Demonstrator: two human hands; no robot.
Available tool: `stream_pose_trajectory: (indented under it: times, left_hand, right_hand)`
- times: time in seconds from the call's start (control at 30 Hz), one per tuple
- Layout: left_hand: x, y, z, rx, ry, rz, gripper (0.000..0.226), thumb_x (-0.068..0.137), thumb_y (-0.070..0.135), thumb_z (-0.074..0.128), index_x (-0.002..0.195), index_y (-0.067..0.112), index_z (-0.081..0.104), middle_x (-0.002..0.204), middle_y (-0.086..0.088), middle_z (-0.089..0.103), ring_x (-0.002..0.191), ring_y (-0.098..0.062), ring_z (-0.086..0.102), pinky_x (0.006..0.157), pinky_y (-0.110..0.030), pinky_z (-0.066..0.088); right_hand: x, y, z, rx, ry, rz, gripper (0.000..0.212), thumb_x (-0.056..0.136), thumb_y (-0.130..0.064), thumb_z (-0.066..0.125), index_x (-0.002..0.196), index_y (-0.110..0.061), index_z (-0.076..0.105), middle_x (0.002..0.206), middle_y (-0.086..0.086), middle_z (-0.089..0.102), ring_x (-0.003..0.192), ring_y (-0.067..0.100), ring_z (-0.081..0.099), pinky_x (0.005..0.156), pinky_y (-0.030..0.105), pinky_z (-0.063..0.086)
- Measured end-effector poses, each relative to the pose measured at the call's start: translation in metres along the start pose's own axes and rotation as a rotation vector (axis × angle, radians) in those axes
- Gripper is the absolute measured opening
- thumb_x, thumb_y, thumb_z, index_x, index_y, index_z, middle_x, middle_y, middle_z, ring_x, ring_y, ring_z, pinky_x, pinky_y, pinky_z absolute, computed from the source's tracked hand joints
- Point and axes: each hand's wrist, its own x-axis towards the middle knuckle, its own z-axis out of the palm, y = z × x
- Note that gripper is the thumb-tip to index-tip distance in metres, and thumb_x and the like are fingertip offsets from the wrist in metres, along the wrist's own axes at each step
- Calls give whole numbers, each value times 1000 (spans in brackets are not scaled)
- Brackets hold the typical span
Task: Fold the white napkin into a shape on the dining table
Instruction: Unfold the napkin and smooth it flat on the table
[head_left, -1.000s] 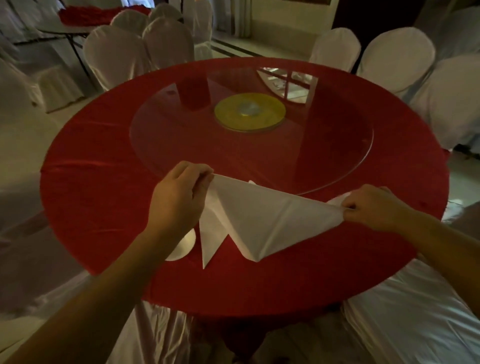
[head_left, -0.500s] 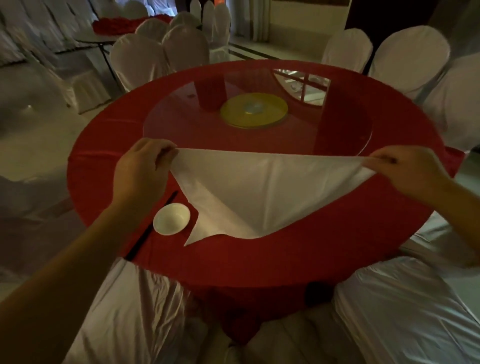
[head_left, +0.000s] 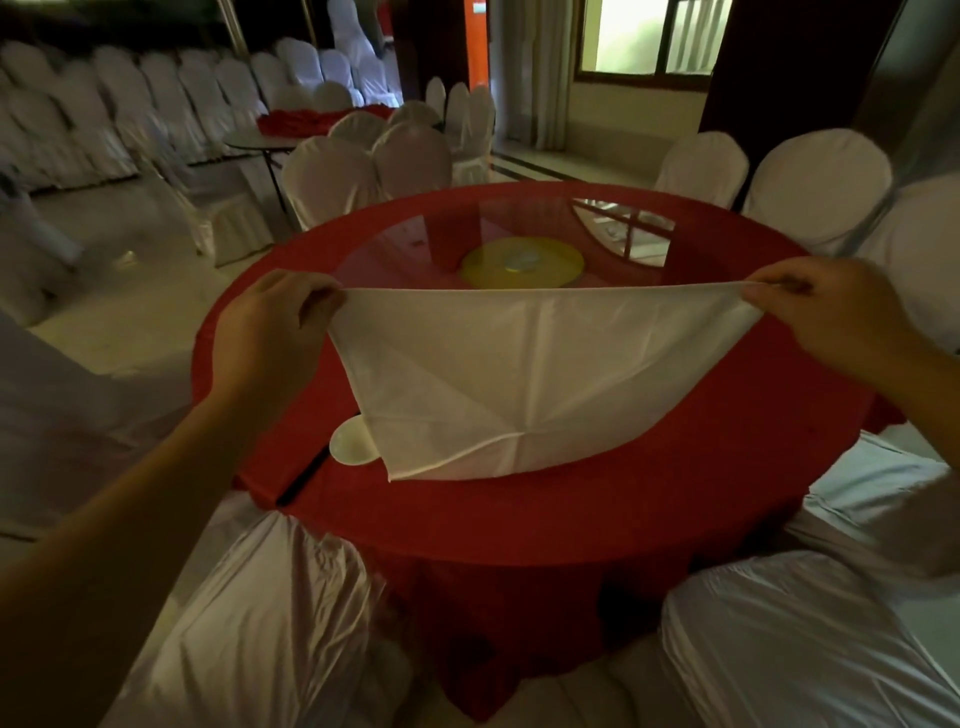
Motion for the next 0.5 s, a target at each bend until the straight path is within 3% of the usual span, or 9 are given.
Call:
stream_pose_trajectory:
  times: [0.2,0.37,0.5]
  left_hand:
    - [-4,-2,-23,-40,6,-11,21,93,25,57,106,13,68,102,-8,67,83,-11,52,70,-26,37]
    - [-5,-10,-43,-162,-27,-8,20,92,30,58,106,18,68,95,4,63,82,-13,58,64,-23,41]
    - [-6,-14,-50,-223,-17,17,20,91,31,60,106,19,68,91,7,62,75,-6,57,62,-16,42]
  right_hand:
    - [-16,-40,-19,25,82,26,22,88,-28,65,104,-13,70,86,3,64,75,16,57,64,22,41]
    - [-35,-55,-36,10,195,11,22,86,-33,67,101,-17,71,80,4,64,67,15,56,61,22,44]
    - [-40,-57,-47,85,252,24,25,81,-45,66,101,-31,67,72,-5,62,55,1,57,48,3,42]
